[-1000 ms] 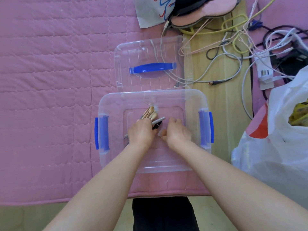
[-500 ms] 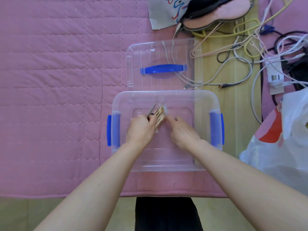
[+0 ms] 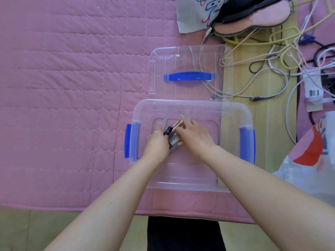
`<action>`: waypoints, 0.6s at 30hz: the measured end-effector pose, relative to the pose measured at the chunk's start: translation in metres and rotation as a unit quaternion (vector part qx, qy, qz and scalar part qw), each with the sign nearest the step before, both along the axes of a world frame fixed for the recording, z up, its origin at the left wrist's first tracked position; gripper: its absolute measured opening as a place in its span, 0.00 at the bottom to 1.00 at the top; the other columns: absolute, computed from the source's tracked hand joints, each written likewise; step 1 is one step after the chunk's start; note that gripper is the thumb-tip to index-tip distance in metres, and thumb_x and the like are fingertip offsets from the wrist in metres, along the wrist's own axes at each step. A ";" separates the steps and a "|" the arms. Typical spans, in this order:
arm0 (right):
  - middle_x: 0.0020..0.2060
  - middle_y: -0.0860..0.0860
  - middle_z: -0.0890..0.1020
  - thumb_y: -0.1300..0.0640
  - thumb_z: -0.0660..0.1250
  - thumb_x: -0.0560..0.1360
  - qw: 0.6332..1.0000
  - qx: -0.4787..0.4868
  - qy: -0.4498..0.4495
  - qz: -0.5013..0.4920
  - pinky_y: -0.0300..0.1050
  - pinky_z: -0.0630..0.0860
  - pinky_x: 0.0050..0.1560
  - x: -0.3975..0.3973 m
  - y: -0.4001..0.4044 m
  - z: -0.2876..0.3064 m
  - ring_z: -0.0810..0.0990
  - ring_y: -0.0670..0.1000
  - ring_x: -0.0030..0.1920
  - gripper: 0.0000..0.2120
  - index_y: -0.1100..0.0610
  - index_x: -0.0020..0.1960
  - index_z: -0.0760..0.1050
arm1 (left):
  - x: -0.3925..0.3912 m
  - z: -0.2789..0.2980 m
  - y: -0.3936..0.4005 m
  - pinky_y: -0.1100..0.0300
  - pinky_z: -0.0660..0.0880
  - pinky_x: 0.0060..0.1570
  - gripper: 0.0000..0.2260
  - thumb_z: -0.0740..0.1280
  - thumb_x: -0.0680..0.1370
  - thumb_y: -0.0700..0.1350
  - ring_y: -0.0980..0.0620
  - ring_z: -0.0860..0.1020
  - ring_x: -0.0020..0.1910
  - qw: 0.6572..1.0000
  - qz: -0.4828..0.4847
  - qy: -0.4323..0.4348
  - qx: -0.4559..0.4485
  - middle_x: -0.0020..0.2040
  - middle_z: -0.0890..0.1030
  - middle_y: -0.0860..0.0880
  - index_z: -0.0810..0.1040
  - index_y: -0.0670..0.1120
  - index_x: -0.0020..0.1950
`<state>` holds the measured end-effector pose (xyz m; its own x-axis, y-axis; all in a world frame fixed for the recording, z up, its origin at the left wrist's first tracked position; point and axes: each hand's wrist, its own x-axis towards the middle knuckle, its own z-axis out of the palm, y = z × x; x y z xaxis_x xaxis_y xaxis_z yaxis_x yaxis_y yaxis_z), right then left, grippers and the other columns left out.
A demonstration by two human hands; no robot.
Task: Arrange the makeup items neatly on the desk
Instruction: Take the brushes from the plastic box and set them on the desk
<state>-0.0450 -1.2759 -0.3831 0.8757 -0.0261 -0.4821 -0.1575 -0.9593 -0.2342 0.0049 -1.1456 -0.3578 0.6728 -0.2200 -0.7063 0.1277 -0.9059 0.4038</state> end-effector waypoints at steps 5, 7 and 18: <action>0.54 0.58 0.77 0.56 0.75 0.66 0.992 -0.075 -0.015 0.105 0.44 0.69 0.29 -0.002 0.000 0.011 0.78 0.58 0.50 0.17 0.57 0.52 0.77 | 0.005 0.000 -0.006 0.55 0.64 0.40 0.04 0.56 0.79 0.39 0.36 0.74 0.50 1.000 0.011 0.022 0.011 0.54 0.77 0.33 0.66 0.39 0.52; 0.57 0.58 0.76 0.57 0.71 0.71 0.989 -0.079 -0.012 0.125 0.46 0.71 0.34 -0.004 0.000 0.011 0.77 0.58 0.55 0.13 0.59 0.55 0.76 | 0.006 0.005 -0.008 0.55 0.65 0.41 0.05 0.57 0.79 0.41 0.36 0.73 0.49 1.000 0.013 0.025 0.002 0.53 0.77 0.33 0.65 0.40 0.51; 0.38 0.52 0.75 0.51 0.67 0.70 0.979 0.133 0.039 -0.149 0.45 0.64 0.33 -0.019 -0.017 0.088 0.74 0.57 0.40 0.11 0.54 0.35 0.67 | -0.003 0.092 -0.005 0.52 0.67 0.38 0.06 0.59 0.80 0.45 0.40 0.74 0.42 0.989 0.117 -0.050 -0.077 0.39 0.76 0.43 0.71 0.43 0.48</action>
